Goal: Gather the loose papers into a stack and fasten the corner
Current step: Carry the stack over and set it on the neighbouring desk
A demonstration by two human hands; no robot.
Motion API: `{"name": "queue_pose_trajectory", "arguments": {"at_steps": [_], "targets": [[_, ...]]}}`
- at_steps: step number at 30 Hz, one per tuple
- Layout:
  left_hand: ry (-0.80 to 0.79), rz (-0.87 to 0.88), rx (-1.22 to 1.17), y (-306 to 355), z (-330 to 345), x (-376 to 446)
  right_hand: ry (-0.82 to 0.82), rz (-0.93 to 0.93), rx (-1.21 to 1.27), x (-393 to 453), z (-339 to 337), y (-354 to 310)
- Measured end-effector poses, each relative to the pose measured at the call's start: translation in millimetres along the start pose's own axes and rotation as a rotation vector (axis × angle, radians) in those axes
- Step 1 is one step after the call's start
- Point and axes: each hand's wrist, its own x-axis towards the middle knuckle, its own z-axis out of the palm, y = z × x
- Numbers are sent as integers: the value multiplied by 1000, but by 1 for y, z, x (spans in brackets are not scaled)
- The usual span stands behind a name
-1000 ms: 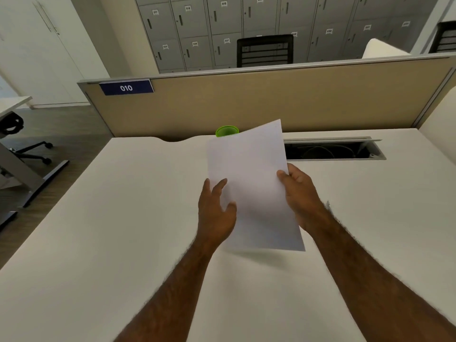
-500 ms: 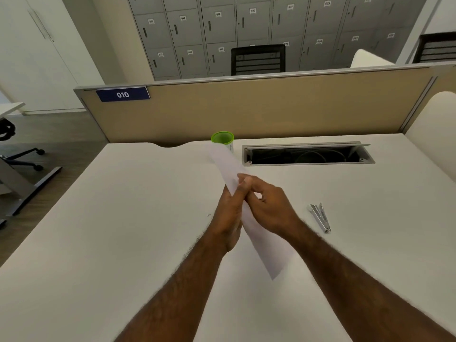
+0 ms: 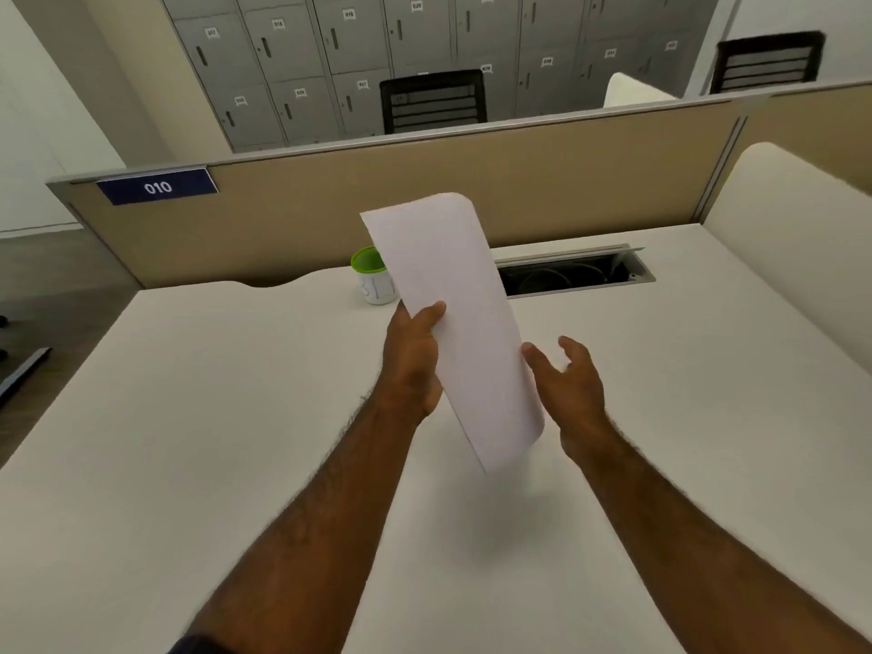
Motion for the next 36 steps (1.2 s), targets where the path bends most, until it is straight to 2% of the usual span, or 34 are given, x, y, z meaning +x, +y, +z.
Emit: {"name": "queue_pose_trajectory", "arguments": {"at_steps": [3,5,6,8,12,16,20,25,30,33,36], "targets": [[-31,25,-220,9,14,7,-178,350,577,2,-18,11],[-27,-5,-282,4,20,14,-307,403,869,0,-26,15],[-13,-23,-274,-2,23,18,-303,376,940,0,-30,18],[13,-54,-210,-21,27,26,-217,284,916,2,-34,26],[45,-142,-97,-58,35,36,24,108,555,16,-46,39],[103,-299,-129,-85,53,52,182,65,462,30,-60,57],[69,-356,-118,-99,93,59,361,50,372,47,-64,66],[8,-468,-12,-127,146,96,517,42,411,75,-80,71],[-178,-413,-51,-119,197,100,626,-3,526,117,-117,77],[-334,-358,213,-128,213,121,697,-27,590,143,-140,76],[-511,-87,864,-149,208,147,750,-14,637,168,-162,77]]}}
